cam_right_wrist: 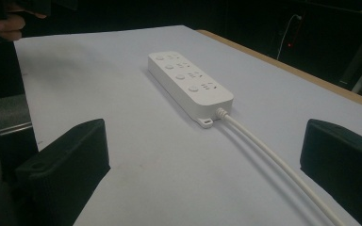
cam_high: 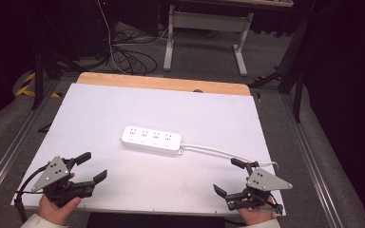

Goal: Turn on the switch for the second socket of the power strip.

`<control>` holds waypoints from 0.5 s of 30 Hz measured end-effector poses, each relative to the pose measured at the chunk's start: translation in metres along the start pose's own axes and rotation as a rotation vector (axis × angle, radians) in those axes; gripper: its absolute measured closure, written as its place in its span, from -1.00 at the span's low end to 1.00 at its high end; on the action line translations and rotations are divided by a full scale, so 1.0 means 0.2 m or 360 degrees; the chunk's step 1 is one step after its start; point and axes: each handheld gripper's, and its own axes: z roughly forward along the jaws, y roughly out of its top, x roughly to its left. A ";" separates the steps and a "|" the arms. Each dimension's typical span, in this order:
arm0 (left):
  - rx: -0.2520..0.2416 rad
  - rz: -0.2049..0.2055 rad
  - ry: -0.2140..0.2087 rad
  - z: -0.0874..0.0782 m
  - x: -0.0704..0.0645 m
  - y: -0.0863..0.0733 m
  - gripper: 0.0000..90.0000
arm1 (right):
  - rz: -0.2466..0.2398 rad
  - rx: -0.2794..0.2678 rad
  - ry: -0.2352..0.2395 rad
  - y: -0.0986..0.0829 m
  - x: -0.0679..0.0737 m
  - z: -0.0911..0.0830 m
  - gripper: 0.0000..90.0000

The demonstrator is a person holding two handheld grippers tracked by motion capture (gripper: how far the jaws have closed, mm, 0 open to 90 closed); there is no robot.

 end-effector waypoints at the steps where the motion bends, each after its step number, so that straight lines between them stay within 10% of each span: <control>1: -0.0003 0.0016 0.0008 0.00 0.00 0.00 -0.57 | 0.0000 0.0000 0.0000 0.00 0.00 0.00 -0.95; 8: 0.0015 0.0088 0.0024 -0.01 -0.01 0.01 -0.56 | 0.0007 -0.0003 0.0004 -0.01 0.00 0.00 -0.94; 15: 0.0068 -0.0013 -0.0005 0.00 -0.02 0.02 -0.53 | 0.0018 0.0005 0.0019 -0.01 0.00 0.02 -0.93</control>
